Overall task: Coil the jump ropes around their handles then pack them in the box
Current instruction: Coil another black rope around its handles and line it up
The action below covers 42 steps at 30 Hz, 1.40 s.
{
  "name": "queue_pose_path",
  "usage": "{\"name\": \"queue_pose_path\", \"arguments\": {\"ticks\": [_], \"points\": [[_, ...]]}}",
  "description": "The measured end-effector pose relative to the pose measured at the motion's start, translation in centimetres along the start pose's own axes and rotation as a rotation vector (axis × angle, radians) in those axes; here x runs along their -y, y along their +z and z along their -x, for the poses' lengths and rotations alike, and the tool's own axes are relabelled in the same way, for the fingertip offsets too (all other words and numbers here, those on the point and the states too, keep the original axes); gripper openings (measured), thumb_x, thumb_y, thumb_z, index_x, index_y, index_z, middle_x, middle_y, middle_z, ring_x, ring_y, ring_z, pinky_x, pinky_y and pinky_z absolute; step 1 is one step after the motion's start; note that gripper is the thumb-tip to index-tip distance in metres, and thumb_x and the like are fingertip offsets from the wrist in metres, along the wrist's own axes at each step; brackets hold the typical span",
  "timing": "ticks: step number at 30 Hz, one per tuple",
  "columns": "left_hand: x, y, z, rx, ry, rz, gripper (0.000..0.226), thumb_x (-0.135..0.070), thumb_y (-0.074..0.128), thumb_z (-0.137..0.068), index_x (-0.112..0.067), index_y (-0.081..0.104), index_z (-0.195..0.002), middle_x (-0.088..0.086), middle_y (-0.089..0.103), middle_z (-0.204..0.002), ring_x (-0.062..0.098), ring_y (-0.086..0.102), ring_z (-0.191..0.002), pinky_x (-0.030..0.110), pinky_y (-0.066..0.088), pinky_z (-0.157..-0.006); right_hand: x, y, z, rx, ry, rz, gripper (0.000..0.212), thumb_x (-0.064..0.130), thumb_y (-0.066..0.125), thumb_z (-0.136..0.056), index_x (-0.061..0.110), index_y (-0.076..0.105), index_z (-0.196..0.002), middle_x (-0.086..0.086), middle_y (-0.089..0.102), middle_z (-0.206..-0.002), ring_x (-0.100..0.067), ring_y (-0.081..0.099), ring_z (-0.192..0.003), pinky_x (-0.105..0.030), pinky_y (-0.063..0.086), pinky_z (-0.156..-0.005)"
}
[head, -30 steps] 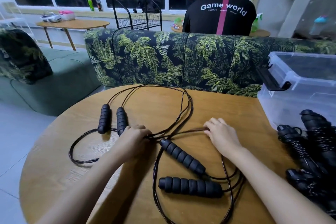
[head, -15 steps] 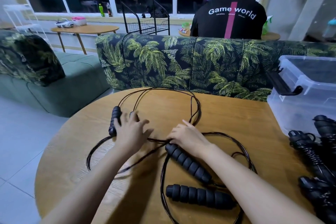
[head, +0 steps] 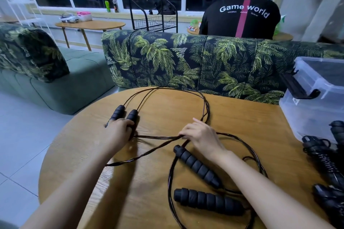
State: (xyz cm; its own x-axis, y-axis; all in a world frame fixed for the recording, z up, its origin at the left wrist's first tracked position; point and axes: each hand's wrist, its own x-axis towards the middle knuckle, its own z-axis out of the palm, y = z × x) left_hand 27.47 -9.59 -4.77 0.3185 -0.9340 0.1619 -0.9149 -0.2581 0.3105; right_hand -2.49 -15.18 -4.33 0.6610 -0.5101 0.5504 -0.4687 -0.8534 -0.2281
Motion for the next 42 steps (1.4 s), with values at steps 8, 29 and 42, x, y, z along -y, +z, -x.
{"name": "queue_pose_path", "arguments": {"ticks": [8, 29, 42], "points": [[1.3, 0.2, -1.3, 0.181, -0.156, 0.002, 0.039, -0.061, 0.057, -0.066, -0.042, 0.037, -0.094, 0.01, 0.032, -0.138, 0.047, 0.051, -0.103, 0.054, 0.043, -0.091, -1.6, -2.4, 2.3, 0.108, 0.113, 0.004, 0.025, 0.033, 0.063, -0.084, 0.02, 0.077, -0.101, 0.005, 0.073, -0.092, -0.014, 0.069, -0.084, -0.041, 0.036, -0.109], [4.5, 1.3, 1.7, -0.081, -0.035, 0.011, 0.045, 0.006, 0.068, -0.069, -0.037, 0.062, -0.081, 0.008, 0.064, -0.125, 0.043, 0.055, -0.099, 0.042, 0.031, -0.083, -2.8, -3.1, 2.7, -0.085, 0.24, 0.23, 0.027, 0.003, 0.085, -0.069, 0.016, 0.078, -0.09, 0.003, 0.072, -0.079, -0.016, 0.07, -0.069, -0.056, 0.05, -0.094], [-4.9, -1.2, 4.4, -0.025, 0.126, -0.074, 0.021, -0.034, 0.069, -0.088, -0.03, 0.068, -0.109, -0.002, 0.062, -0.128, 0.023, 0.054, -0.118, 0.045, 0.043, -0.101, -7.0, -6.9, 7.1, 0.407, 0.574, 0.519, 0.053, 0.002, 0.047, -0.098, 0.025, 0.044, -0.146, 0.003, 0.052, -0.136, -0.018, 0.042, -0.13, -0.041, 0.018, -0.121]]}}
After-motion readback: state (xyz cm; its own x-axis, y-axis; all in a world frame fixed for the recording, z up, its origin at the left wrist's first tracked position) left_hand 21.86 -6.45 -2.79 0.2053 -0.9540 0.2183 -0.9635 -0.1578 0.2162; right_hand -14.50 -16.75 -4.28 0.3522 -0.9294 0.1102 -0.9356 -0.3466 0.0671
